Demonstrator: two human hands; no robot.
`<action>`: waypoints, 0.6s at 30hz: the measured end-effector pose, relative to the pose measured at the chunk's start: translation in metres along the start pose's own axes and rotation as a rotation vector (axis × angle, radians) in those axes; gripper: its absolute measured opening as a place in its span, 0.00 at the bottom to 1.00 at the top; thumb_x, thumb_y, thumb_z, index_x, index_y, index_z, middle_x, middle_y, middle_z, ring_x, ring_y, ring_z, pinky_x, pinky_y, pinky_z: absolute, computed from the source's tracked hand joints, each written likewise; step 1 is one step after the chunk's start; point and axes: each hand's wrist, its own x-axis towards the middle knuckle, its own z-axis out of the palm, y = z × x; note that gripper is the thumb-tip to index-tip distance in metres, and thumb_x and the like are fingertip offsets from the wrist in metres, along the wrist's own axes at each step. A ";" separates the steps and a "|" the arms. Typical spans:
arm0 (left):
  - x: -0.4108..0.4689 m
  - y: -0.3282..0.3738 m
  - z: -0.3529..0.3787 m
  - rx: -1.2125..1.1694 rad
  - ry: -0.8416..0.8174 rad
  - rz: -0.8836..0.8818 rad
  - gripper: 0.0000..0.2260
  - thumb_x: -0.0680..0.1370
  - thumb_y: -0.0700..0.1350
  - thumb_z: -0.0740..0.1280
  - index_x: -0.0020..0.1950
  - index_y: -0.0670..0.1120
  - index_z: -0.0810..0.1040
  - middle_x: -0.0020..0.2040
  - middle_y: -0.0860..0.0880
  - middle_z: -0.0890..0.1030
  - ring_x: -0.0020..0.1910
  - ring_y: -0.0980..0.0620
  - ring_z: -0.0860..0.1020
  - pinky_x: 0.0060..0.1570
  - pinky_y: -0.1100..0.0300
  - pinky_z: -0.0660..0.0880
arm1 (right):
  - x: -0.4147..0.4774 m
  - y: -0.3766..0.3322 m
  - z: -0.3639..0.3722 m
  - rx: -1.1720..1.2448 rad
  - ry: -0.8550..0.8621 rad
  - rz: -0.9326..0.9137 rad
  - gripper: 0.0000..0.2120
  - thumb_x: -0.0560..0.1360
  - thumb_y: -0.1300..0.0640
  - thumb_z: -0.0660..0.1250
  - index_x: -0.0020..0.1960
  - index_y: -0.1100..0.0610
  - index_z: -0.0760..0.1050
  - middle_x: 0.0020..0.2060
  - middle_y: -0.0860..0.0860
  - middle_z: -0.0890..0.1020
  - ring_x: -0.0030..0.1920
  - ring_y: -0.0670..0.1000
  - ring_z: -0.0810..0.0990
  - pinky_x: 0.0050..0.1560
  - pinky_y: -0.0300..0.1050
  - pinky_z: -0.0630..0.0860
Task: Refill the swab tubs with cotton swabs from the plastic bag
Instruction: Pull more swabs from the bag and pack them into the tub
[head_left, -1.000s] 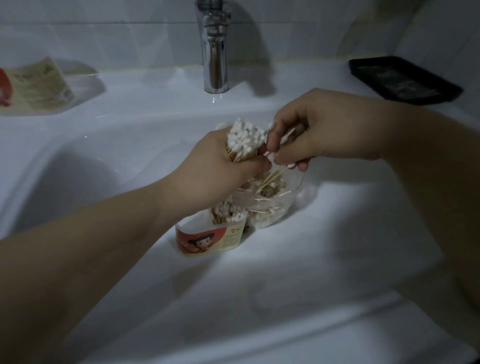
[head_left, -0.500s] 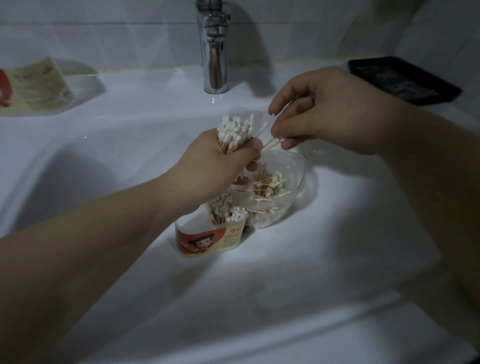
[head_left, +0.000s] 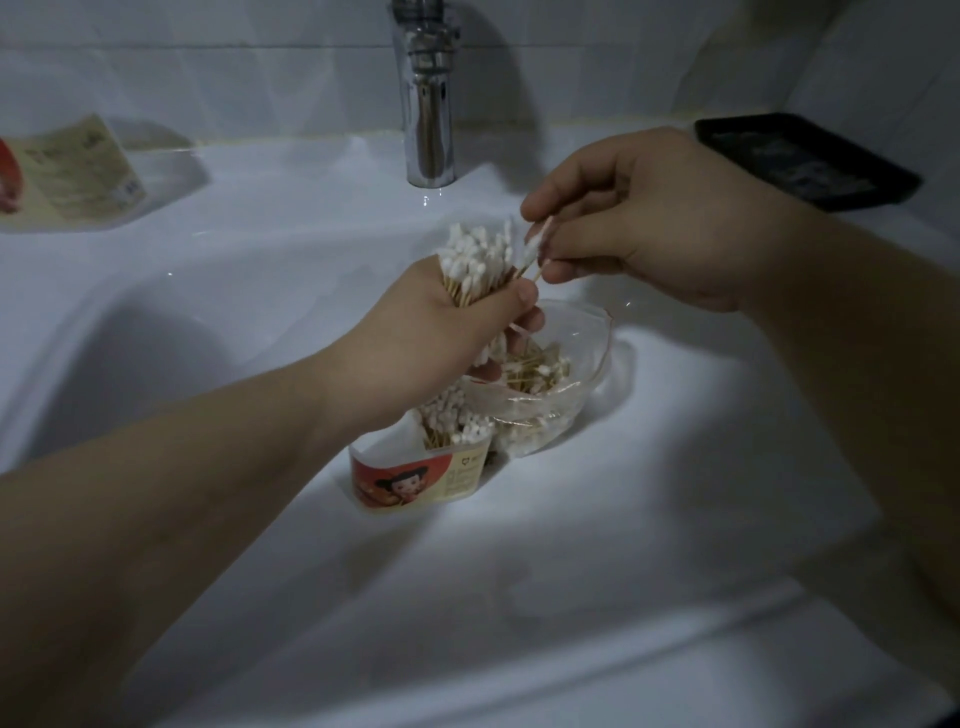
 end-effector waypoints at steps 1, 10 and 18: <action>0.000 0.001 0.000 0.003 0.006 -0.003 0.06 0.83 0.44 0.66 0.53 0.43 0.80 0.42 0.48 0.85 0.38 0.55 0.81 0.36 0.59 0.80 | 0.000 0.000 0.000 0.021 -0.008 0.007 0.07 0.75 0.70 0.72 0.48 0.60 0.82 0.41 0.59 0.85 0.40 0.53 0.87 0.46 0.39 0.82; 0.001 0.001 0.000 0.018 -0.031 -0.028 0.07 0.83 0.43 0.64 0.47 0.45 0.77 0.36 0.51 0.80 0.36 0.55 0.79 0.36 0.59 0.79 | 0.001 0.001 0.006 0.060 0.019 0.017 0.08 0.77 0.56 0.73 0.46 0.61 0.84 0.44 0.59 0.86 0.43 0.54 0.86 0.48 0.40 0.83; 0.002 -0.002 -0.001 0.003 -0.046 -0.053 0.09 0.82 0.44 0.67 0.46 0.39 0.80 0.34 0.48 0.80 0.37 0.52 0.79 0.37 0.57 0.79 | -0.001 0.000 0.014 0.062 0.064 0.018 0.03 0.74 0.68 0.74 0.44 0.62 0.83 0.37 0.57 0.85 0.38 0.52 0.87 0.44 0.38 0.83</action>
